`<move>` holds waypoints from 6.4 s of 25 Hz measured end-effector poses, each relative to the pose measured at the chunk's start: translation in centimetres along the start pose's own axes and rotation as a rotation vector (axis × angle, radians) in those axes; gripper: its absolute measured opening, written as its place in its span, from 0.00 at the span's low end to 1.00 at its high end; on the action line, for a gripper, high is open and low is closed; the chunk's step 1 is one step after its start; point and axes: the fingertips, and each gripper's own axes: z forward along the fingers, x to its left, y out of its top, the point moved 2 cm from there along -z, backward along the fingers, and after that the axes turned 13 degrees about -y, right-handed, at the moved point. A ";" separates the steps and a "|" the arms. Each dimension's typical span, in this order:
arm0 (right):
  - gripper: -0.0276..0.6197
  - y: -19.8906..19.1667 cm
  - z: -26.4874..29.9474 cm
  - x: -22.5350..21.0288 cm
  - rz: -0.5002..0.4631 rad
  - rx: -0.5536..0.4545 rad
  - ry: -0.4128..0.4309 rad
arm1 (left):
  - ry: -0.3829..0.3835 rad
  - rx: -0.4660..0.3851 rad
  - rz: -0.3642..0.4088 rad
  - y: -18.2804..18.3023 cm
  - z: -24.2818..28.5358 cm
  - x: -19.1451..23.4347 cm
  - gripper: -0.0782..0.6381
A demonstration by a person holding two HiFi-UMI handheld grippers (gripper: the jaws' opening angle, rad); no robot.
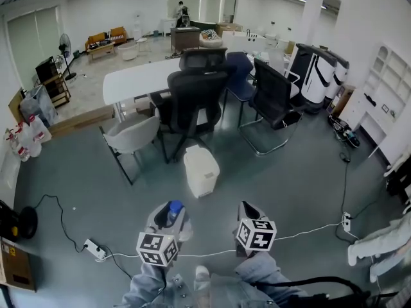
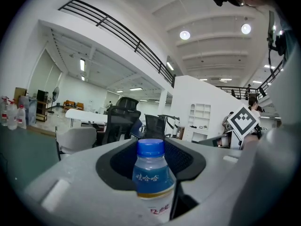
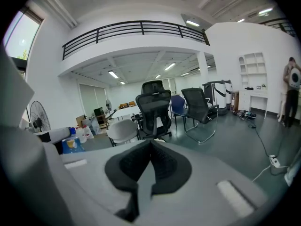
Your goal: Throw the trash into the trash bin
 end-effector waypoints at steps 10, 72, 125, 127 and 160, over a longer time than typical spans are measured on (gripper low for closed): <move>0.05 3.1 8.4 -3.7 0.052 0.028 -0.012 | 0.002 -0.015 0.021 2.3 8.9 3.6 0.37; 0.05 13.7 47.7 6.2 0.042 0.191 -0.007 | -0.057 0.149 -0.130 1.4 38.5 37.0 0.37; 0.05 -24.8 66.4 3.2 -0.068 0.576 -0.017 | 0.083 0.379 -0.274 -30.2 38.7 43.8 0.37; 0.05 -25.1 66.5 3.2 -0.073 0.582 -0.017 | 0.089 0.382 -0.274 -30.3 38.6 43.9 0.37; 0.05 -26.8 67.4 2.8 0.048 0.639 0.010 | 0.061 0.389 -0.292 -30.8 39.9 42.4 0.37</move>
